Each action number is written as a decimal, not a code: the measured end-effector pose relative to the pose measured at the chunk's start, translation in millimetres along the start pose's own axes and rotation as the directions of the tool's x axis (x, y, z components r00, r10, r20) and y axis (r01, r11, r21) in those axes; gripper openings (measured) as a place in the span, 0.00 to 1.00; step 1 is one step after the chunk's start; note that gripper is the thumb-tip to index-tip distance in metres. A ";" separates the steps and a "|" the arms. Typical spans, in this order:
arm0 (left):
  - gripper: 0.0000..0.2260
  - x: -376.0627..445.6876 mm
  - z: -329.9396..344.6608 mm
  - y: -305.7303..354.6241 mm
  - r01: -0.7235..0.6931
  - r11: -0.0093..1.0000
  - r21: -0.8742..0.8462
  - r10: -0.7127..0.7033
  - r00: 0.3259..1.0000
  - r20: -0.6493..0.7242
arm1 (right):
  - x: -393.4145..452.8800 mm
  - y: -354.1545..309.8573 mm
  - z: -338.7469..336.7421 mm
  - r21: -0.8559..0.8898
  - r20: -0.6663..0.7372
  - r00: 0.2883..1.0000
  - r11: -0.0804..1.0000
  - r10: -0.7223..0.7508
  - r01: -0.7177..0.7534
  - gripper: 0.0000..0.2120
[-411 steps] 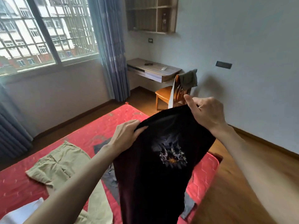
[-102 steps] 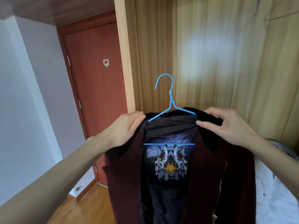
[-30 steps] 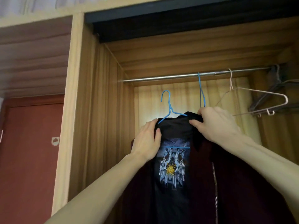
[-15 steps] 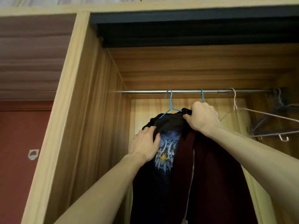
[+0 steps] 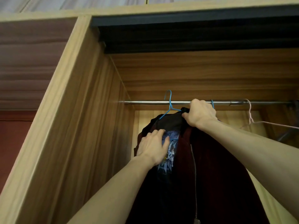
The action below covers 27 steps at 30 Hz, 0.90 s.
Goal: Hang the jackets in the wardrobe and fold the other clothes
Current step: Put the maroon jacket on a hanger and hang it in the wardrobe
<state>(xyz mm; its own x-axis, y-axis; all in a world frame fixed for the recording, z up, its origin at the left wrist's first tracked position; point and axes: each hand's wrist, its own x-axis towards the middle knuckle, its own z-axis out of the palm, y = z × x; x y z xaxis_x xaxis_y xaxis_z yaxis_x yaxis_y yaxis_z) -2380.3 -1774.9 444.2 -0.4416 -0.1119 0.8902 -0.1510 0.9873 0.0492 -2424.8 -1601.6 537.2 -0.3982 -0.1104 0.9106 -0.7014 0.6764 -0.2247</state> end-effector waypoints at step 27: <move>0.18 -20.2 6.4 -35.5 0.099 0.992 0.083 -0.102 0.994 0.031 | -8.6 -46.4 45.4 0.012 0.178 0.983 0.999 0.038 -0.041 0.08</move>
<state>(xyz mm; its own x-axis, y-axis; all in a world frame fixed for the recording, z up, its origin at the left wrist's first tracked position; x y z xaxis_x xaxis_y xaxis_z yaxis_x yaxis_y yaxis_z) -2371.7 -1808.4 421.6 -0.4512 -0.2153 0.8661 -0.2667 0.9587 0.0994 -2415.6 -1665.1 524.1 -0.5237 -0.2124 0.8250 -0.6917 0.6712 -0.2664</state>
